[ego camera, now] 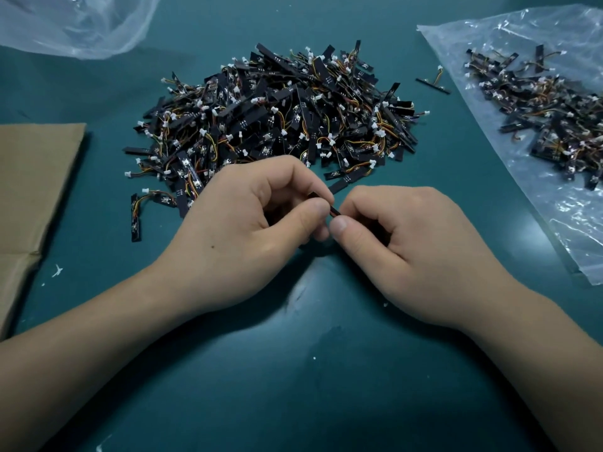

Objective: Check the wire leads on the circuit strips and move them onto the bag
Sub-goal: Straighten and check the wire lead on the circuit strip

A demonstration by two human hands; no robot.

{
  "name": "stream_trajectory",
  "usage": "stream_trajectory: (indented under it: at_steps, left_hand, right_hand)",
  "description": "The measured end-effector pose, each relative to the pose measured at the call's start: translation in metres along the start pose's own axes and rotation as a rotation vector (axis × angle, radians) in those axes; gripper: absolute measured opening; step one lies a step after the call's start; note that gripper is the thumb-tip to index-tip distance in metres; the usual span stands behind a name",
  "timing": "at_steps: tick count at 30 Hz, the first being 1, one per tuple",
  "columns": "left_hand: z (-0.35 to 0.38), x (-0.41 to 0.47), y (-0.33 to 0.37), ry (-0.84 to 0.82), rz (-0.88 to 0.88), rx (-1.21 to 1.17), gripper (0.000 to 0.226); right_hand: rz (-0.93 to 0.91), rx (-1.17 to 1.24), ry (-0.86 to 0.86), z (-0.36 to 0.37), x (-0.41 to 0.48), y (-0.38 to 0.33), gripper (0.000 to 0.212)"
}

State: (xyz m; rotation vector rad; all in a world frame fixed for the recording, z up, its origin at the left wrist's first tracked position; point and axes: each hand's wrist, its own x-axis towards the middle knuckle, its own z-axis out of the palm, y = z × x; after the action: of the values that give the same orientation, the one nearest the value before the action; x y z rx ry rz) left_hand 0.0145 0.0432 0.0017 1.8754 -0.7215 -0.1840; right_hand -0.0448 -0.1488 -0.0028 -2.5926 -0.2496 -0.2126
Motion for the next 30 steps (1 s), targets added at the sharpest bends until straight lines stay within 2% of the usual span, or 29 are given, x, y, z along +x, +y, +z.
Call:
stream_trajectory:
  at_steps: [10,17,27,30]
  left_hand:
    - [-0.0015,-0.004,-0.0031,-0.023,-0.006,0.017,0.006]
    - [-0.0008,-0.0033,-0.002,0.019,-0.015,0.042,0.004]
    - [-0.0022,-0.0044,-0.0004,-0.009,0.007,0.043,0.004]
    - [-0.003,-0.0039,-0.0021,-0.039,0.043,0.049,0.004]
  right_hand:
    - [-0.001,-0.002,-0.026,-0.0027,-0.0047,-0.0012,0.027]
    - [0.023,-0.127,0.041,0.0023,-0.002,-0.0053,0.032]
    - [-0.007,-0.02,-0.001,-0.0036,-0.0049,-0.0062,0.035]
    - [-0.055,-0.062,-0.036,-0.0039,-0.0044,-0.0044,0.034]
